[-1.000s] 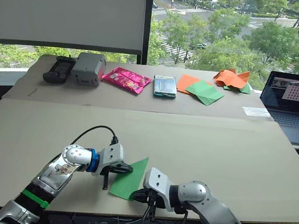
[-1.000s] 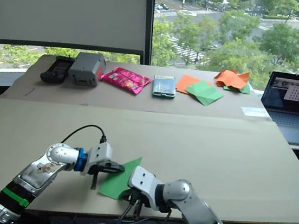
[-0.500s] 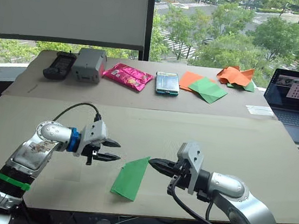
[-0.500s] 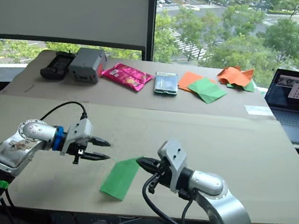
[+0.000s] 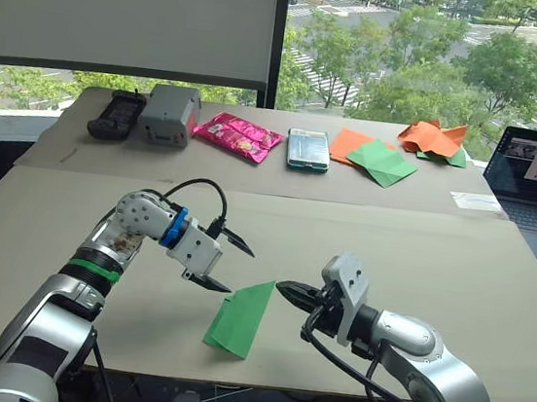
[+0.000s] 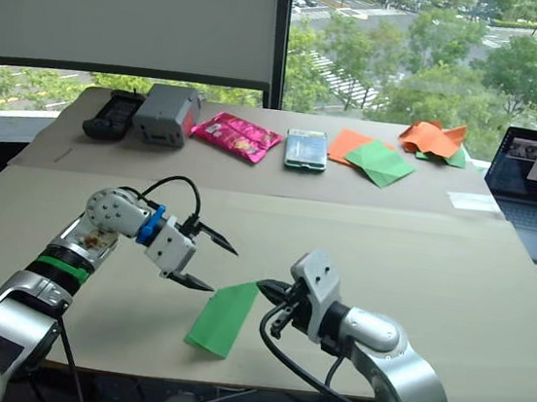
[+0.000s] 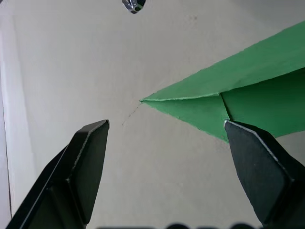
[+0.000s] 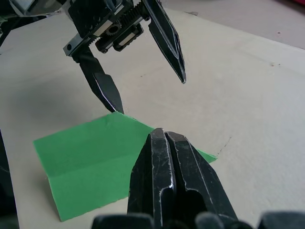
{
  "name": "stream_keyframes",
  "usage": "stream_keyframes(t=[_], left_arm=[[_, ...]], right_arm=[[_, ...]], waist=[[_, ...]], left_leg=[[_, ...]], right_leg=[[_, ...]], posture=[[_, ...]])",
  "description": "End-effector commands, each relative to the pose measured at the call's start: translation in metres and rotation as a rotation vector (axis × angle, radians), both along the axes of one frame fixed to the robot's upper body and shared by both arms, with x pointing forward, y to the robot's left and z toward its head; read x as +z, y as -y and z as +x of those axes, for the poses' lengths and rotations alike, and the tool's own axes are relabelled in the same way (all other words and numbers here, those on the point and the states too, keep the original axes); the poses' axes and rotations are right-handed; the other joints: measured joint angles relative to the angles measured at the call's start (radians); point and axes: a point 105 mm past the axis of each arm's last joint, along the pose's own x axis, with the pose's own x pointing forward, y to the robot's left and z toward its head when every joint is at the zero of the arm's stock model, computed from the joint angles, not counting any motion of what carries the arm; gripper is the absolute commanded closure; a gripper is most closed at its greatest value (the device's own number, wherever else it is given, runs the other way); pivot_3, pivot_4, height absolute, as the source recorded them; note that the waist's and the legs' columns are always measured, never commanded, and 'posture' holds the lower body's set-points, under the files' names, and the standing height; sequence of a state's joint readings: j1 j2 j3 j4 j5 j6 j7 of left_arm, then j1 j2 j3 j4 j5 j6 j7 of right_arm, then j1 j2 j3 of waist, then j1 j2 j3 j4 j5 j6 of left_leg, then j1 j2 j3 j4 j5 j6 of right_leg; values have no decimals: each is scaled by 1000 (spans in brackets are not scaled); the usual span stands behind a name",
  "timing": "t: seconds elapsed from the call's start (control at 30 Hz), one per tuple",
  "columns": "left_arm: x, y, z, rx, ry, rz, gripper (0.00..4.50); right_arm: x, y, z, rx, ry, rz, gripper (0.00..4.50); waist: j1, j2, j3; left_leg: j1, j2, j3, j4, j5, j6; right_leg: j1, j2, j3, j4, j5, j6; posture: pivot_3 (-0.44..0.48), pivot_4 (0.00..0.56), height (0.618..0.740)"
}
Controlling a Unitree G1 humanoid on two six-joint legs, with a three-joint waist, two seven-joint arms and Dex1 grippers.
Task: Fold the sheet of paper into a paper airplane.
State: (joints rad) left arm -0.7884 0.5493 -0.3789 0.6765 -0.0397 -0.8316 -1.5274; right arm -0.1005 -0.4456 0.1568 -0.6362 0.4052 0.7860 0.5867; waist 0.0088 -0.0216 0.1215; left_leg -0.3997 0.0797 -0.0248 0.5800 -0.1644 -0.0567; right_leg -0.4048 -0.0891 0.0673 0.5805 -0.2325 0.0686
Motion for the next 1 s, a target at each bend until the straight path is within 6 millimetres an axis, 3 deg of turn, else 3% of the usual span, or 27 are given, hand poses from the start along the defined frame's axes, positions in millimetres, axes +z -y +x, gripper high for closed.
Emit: stream_keyframes(t=[0.03,0.1,0.13,0.5,0.8,1.0], left_arm=[[-1,3,-1,-85,59,33,390],[-3,8,-2,-125,71,39,390],[-3,9,-2,-138,77,39,935],[-9,5,-4,-183,103,85,4481],[-6,-6,6,-25,100,48,4481],[9,-27,5,446,-84,-112,4481]], right_arm=[[11,-3,0,11,56,16,4500],[11,-3,0,9,56,16,4500],[11,-4,0,9,56,16,4500],[8,-6,-1,-2,50,19,4500],[12,-1,9,-33,74,18,4500],[26,13,17,-99,118,33,4500]], waist=[[-1,1,0],[0,0,0],[1,0,0],[-2,0,0],[-2,0,0],[-24,2,0]], left_leg=[[0,0,0,0,0,0],[0,0,0,0,0,0],[0,0,-1,1,0,0],[1,0,-1,1,0,1],[1,0,-1,2,1,2],[2,0,-2,0,1,2]], right_leg=[[0,0,0,1,0,0],[0,0,0,4,0,0],[0,0,0,7,0,0],[0,0,0,13,0,0],[1,1,0,14,0,0],[1,1,0,16,0,0]], posture=[[0,150,718],[0,150,718],[0,150,718],[0,150,718],[0,150,718],[0,150,718]])
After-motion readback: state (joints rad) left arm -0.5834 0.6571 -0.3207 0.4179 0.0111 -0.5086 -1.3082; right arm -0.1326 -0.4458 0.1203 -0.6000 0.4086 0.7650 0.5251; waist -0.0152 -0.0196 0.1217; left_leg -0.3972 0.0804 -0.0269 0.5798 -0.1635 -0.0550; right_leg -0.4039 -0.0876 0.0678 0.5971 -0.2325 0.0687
